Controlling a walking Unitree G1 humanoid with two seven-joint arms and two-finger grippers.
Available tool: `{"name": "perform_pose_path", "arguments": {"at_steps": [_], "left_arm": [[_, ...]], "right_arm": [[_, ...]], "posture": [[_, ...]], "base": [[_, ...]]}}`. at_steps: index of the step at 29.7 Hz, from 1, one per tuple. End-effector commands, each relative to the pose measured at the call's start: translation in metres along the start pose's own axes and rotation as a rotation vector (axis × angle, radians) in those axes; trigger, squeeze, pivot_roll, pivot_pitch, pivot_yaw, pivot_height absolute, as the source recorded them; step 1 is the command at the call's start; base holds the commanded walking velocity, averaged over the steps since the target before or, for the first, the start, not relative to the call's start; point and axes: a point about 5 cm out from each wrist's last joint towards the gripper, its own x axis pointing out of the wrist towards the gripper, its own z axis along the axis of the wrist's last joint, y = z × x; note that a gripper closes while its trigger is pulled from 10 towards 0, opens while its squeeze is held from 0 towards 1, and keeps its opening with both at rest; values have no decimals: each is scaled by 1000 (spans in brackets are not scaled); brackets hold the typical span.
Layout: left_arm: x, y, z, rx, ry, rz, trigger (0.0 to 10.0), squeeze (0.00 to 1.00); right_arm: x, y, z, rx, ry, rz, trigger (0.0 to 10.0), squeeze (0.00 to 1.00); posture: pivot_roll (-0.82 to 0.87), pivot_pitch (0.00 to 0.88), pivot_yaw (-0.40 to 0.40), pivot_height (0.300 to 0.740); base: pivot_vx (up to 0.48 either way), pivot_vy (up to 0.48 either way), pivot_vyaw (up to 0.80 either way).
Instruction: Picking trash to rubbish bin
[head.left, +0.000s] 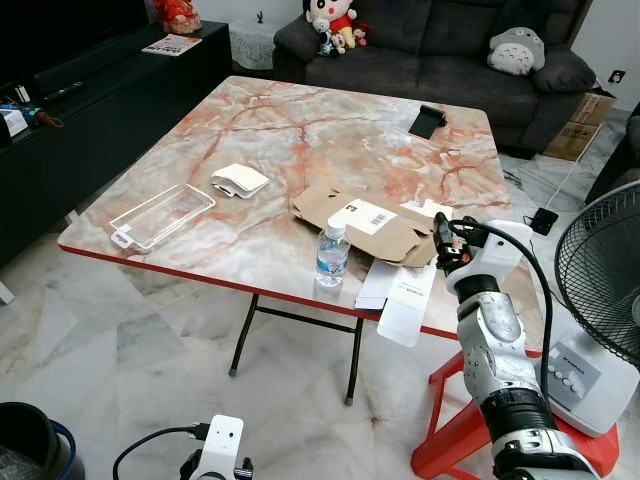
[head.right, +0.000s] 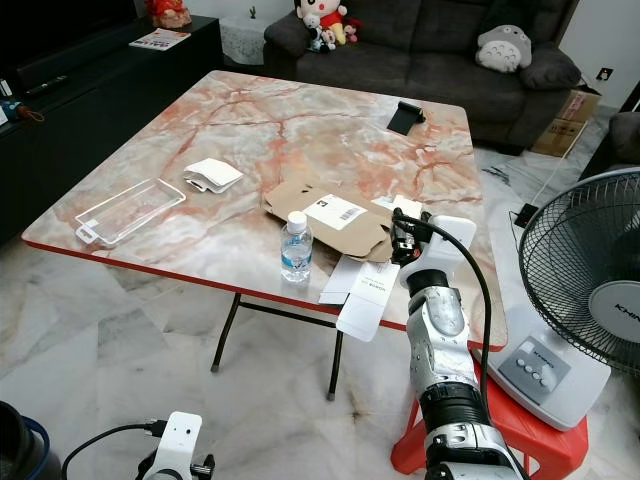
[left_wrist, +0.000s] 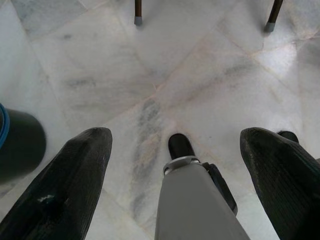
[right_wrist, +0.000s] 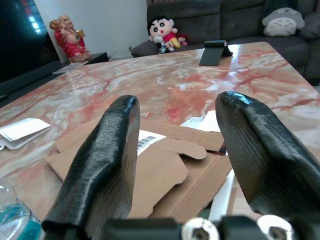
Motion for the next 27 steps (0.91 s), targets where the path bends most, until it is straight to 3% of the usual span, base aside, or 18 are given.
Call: {"name": "perform_pose_path", "arguments": {"at_steps": [1, 2, 8, 27], "left_arm": [[1, -2, 3, -17, -12, -8, 10000, 0], [1, -2, 4, -20, -12, -8, 10000, 0], [0, -2, 2, -46, -5, -13, 10000, 0], [0, -2, 1, -47, -5, -13, 10000, 0]], "right_arm": [[3, 2, 0, 8, 13, 2, 10000, 537], [4, 2, 0, 9, 15, 1, 10000, 0], [5, 2, 0, 12, 25, -4, 10000, 0], [7, -1, 2, 15, 19, -17, 10000, 0]], "posture": [[-59, 0, -84, 740], [-59, 0, -84, 740], [-60, 13, -85, 740], [-63, 21, -82, 740]], "base": [[0, 0, 0], [0, 0, 0], [0, 0, 0], [326, 0, 0]]}}
